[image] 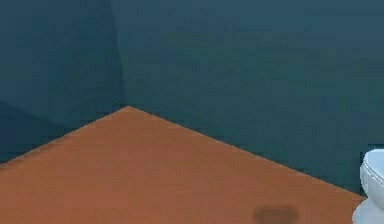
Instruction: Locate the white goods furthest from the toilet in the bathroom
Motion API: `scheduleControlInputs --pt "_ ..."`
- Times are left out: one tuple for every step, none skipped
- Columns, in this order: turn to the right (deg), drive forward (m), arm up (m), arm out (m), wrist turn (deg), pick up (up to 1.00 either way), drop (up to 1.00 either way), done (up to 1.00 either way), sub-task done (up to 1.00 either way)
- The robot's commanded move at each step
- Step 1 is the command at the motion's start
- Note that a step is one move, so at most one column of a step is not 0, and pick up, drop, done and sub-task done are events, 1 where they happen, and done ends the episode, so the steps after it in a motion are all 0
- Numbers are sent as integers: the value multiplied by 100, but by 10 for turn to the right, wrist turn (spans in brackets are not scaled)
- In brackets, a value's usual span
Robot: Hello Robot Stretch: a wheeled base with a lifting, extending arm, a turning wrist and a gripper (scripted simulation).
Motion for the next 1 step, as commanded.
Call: scheduleControlInputs --pt "270 0 0 0 0 0 0 0 0"
